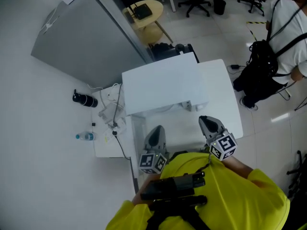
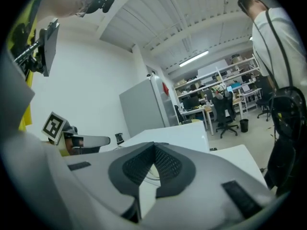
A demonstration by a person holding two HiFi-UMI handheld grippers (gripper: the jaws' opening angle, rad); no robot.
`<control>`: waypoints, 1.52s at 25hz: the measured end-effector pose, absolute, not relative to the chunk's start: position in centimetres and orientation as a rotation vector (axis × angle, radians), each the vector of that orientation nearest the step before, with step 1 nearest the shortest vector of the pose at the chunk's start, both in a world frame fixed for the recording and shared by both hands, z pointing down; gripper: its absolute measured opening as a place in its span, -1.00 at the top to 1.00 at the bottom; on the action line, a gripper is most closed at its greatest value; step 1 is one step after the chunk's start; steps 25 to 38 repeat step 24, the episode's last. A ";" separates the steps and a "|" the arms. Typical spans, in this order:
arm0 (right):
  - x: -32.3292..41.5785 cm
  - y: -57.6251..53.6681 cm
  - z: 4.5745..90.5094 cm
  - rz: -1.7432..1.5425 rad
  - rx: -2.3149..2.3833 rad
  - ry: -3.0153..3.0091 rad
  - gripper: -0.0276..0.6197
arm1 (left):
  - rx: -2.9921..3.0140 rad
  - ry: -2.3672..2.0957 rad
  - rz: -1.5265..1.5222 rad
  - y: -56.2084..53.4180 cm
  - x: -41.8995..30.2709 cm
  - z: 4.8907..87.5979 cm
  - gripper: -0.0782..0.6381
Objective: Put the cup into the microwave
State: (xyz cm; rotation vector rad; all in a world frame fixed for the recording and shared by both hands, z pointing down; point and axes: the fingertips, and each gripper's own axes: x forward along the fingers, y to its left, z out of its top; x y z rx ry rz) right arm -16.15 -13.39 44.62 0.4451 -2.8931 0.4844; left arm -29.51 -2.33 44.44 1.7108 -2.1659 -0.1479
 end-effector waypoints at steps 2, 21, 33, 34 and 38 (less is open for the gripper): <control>-16.6 -12.9 44.4 0.478 0.417 -2.899 0.91 | 1.673 -2.190 -0.173 -1.9 -29.9 44.3 0.76; -17.7 -12.5 44.1 0.470 0.371 -2.890 0.91 | 1.876 -2.243 -0.111 -3.7 -28.2 41.8 -0.08; -17.5 -12.6 44.0 0.477 0.381 -2.893 0.91 | 1.967 -2.183 -0.184 -3.7 -27.4 41.3 0.78; -17.5 -12.6 44.0 0.477 0.381 -2.893 0.91 | 1.967 -2.183 -0.184 -3.7 -27.4 41.3 0.78; -17.5 -12.6 44.0 0.477 0.381 -2.893 0.91 | 1.967 -2.183 -0.184 -3.7 -27.4 41.3 0.78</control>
